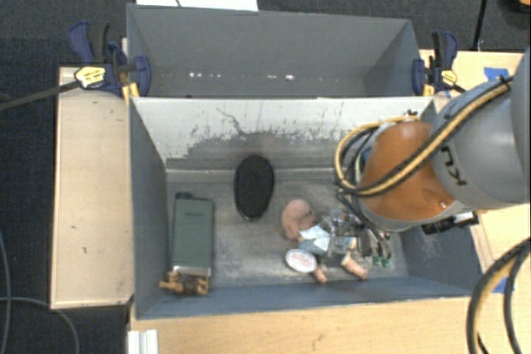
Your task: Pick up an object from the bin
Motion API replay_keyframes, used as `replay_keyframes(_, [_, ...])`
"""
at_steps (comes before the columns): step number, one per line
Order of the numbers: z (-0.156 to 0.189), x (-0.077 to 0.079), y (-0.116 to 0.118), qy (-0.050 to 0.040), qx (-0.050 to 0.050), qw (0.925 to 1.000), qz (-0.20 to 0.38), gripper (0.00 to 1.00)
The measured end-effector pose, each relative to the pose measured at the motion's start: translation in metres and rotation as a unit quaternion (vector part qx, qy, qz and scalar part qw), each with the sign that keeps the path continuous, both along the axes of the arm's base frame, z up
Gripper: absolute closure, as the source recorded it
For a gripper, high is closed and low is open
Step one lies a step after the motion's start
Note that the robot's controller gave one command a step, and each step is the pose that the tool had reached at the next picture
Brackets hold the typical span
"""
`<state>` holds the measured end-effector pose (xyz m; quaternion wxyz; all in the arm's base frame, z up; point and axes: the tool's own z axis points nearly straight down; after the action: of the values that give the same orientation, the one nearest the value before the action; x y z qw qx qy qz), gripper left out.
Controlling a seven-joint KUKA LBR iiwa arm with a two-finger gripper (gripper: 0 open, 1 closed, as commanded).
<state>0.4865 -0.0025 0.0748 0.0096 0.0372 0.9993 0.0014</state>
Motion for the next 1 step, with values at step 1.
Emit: replay_keyframes(1, [0.0042, 0.0001, 0.0, 0.0022, 0.0, 1.0, 0.001, 1.0])
